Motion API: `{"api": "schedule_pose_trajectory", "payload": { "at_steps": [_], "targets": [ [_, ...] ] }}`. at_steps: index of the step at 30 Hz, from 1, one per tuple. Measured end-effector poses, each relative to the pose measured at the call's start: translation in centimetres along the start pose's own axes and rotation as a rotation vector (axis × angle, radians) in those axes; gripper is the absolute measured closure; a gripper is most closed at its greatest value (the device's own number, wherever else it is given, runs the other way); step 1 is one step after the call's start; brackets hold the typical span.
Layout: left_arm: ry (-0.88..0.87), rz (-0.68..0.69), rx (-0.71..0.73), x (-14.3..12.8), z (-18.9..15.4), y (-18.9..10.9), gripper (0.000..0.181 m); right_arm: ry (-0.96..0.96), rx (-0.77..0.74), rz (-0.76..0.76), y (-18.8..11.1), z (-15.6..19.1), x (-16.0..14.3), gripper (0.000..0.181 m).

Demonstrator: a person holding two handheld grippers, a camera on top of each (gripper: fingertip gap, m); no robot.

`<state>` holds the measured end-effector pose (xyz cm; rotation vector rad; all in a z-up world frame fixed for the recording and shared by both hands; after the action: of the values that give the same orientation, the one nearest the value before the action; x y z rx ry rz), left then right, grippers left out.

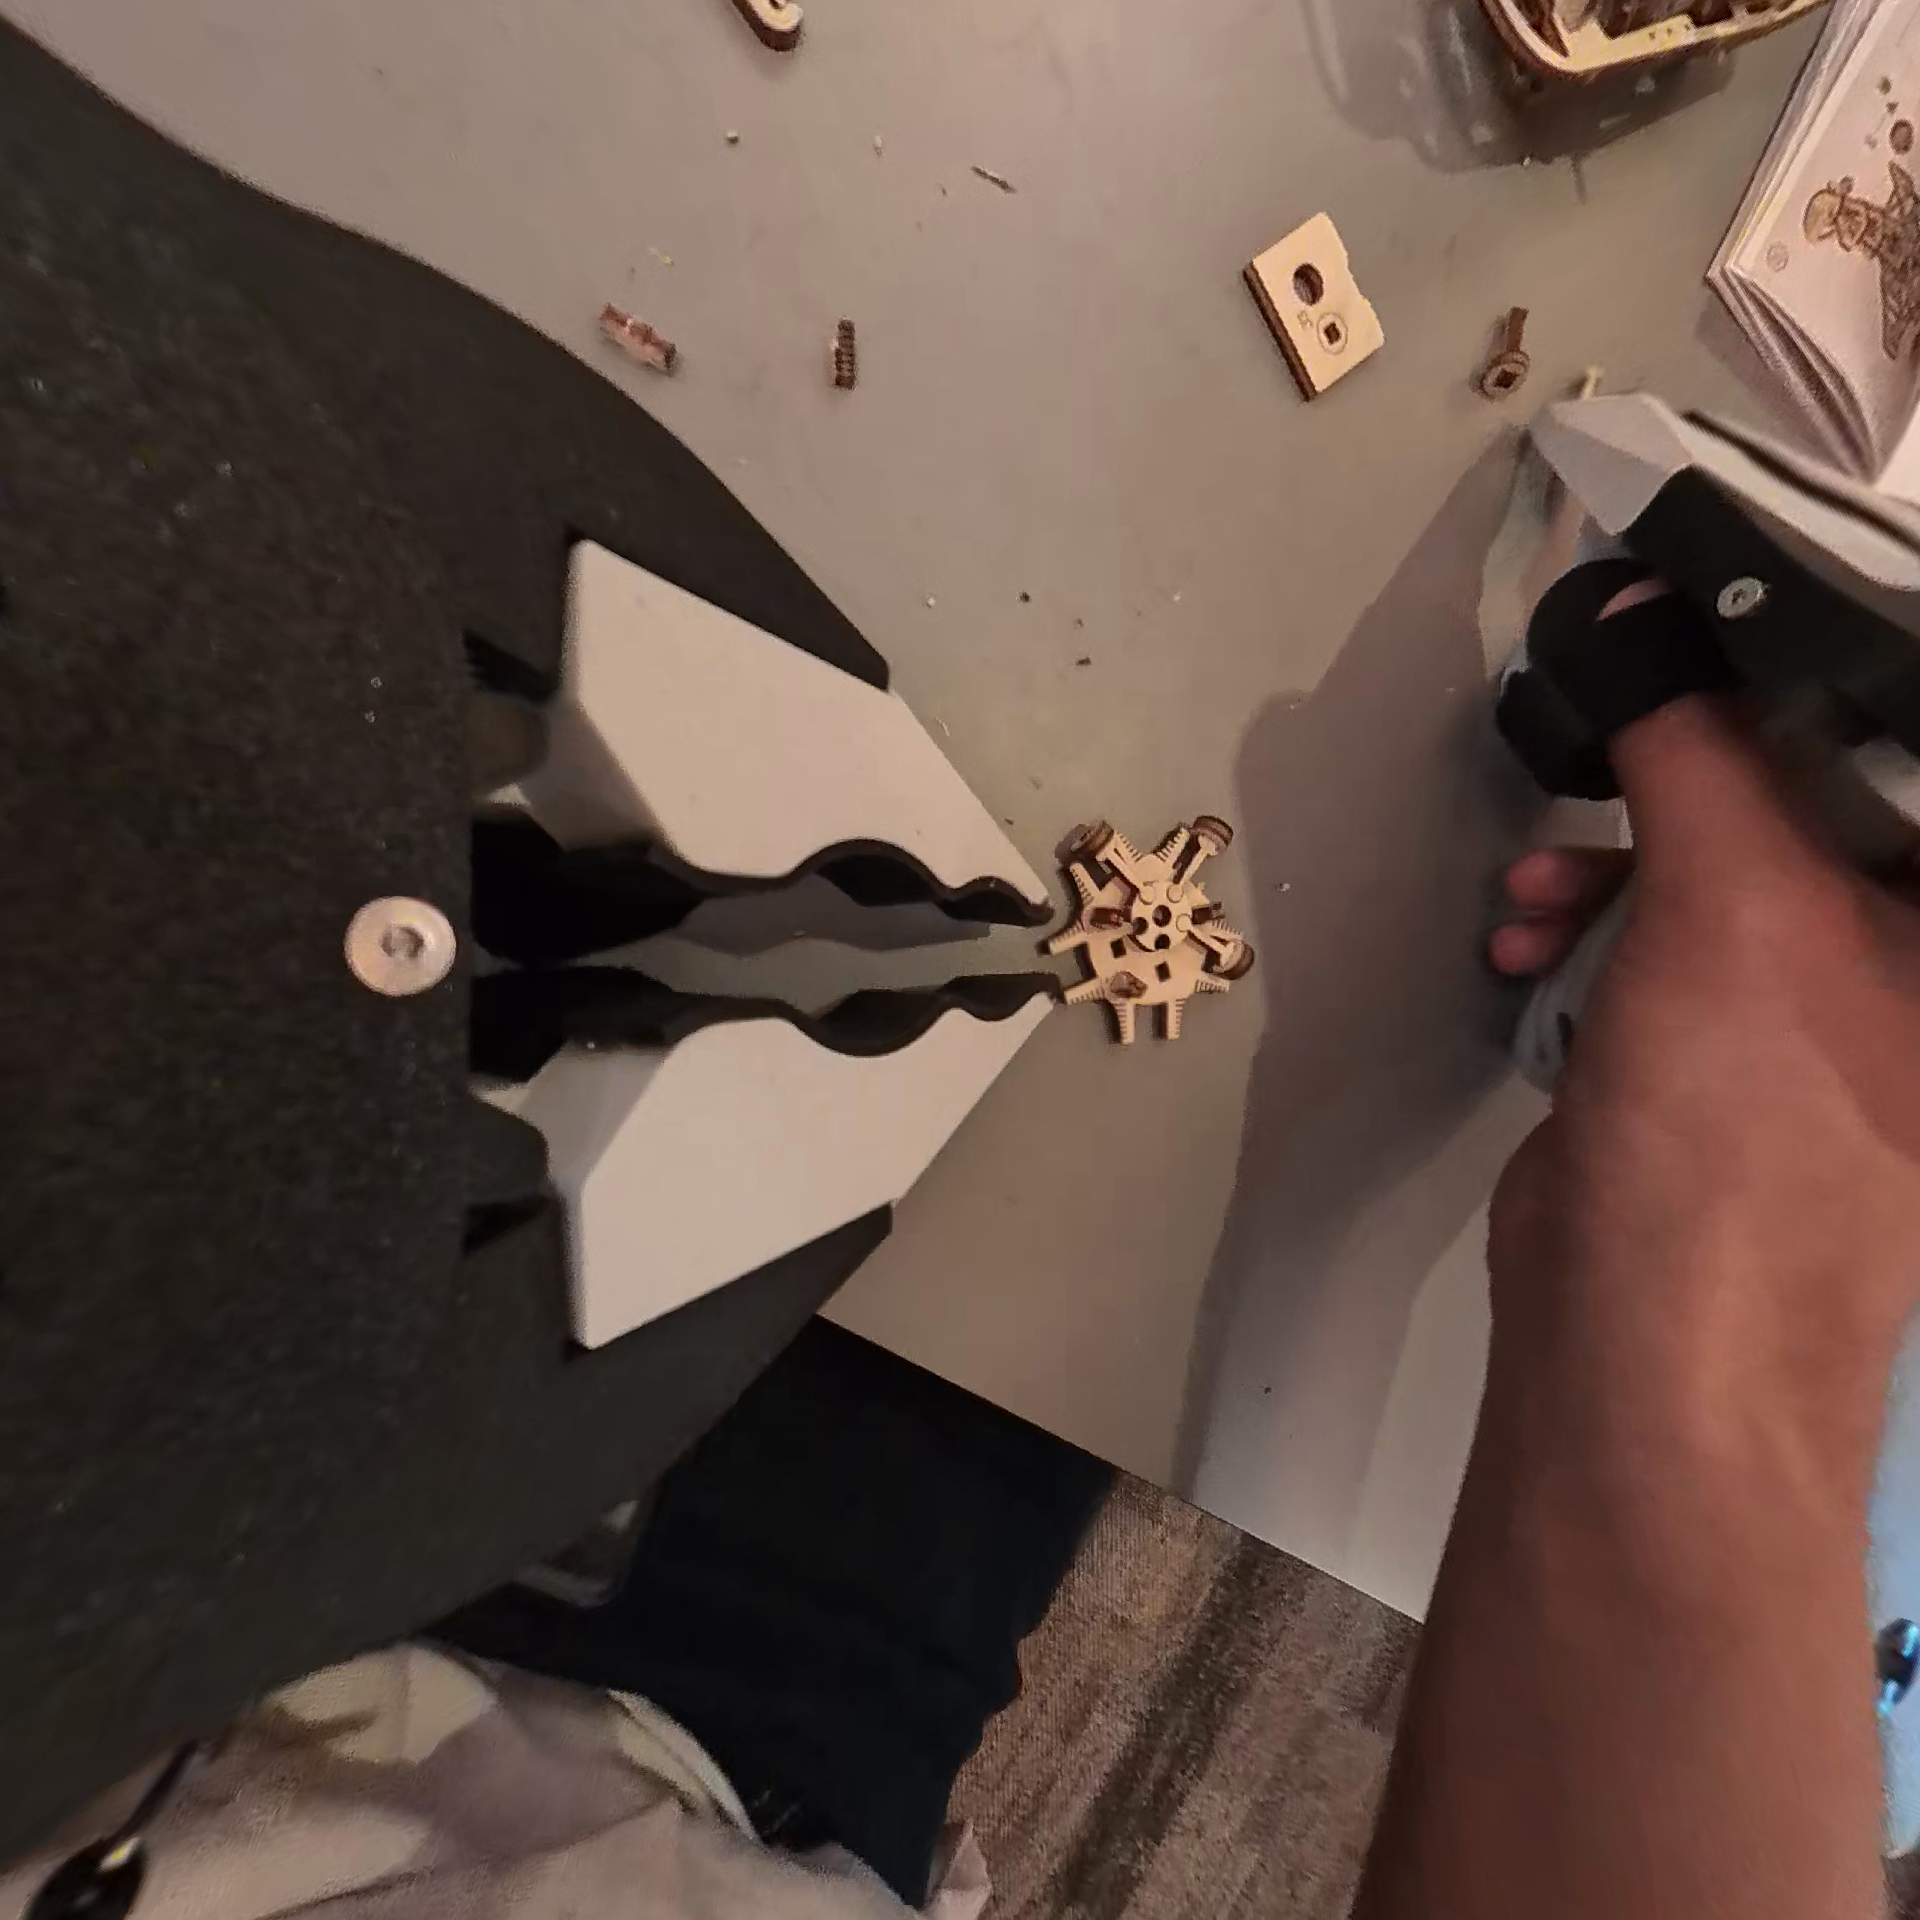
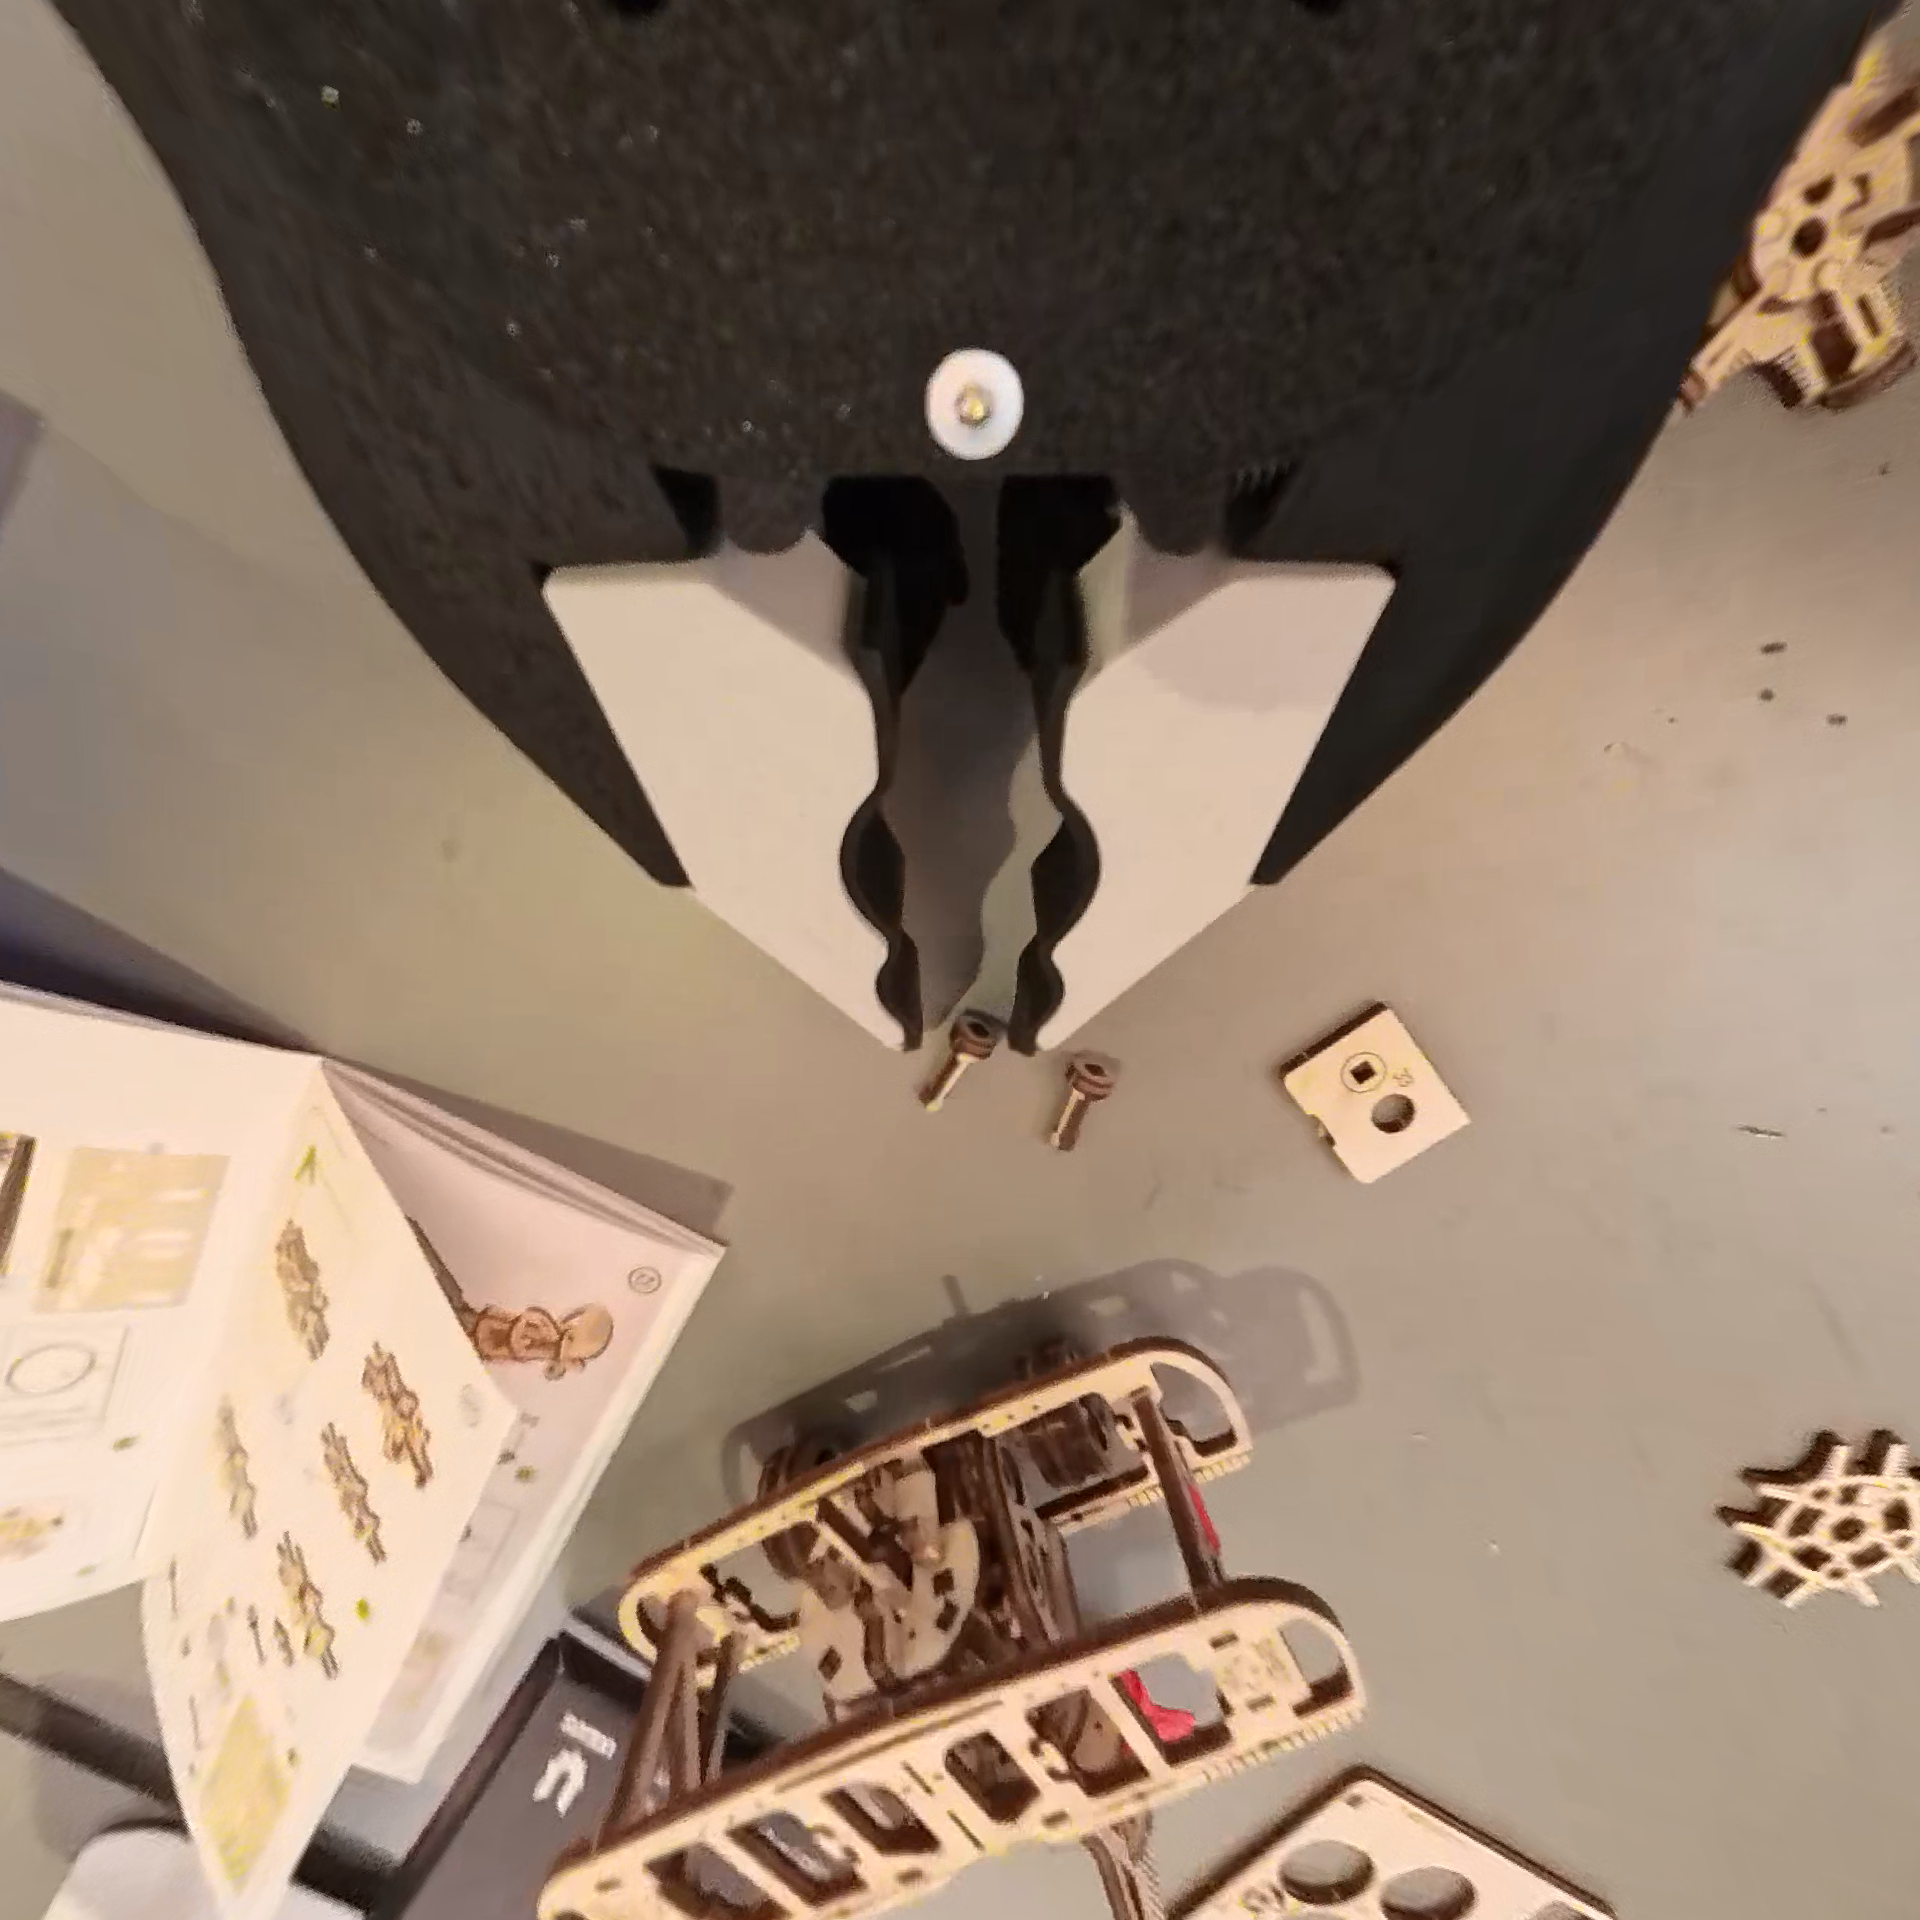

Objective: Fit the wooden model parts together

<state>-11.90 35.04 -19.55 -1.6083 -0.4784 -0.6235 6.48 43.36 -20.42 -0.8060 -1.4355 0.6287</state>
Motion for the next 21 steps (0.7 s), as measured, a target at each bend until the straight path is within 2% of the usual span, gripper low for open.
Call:
{"api": "schedule_pose_trajectory", "payload": {
  "at_steps": [6,9,14,17,20,21],
  "targets": [
    [-0.073,-0.016,-0.058,0.0,0.6,-0.3,0.175,0.075,-0.007,0.011,0.4,0.0,0.2,0.165],
    [-0.087,-0.027,-0.075,0.1,0.7,-0.5,0.175,0.105,-0.021,0.012,0.4,-0.3,0.2,0.173],
    [-0.101,-0.036,-0.093,0.1,0.7,-0.6,0.176,0.028,-0.050,0.011,-0.4,-0.2,-0.3,0.174],
    [-0.106,-0.029,-0.092,-0.1,1.1,-0.7,0.177,-0.026,0.045,-0.038,-3.8,1.8,-0.9,0.174],
    [-0.103,-0.030,-0.092,-0.3,1.9,-1.0,0.178,-0.004,0.177,-0.106,-8.4,5.4,-3.4,0.174],
    [-0.098,-0.025,-0.105,-0.4,2.0,-1.0,0.178,0.052,0.175,-0.110,-9.4,6.2,-4.7,0.174]
  ]
}}
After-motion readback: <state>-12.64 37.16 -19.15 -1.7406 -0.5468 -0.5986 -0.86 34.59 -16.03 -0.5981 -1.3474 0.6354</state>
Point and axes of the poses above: each gripper's, where its closed fingertips meet, y out along the fingers, x out of its top, z = x × y across the jaws, the point moved 4 cm from there along -y, back along the fingers, and after that the axes turned 12 degrees about z, right-handed, at the moved point
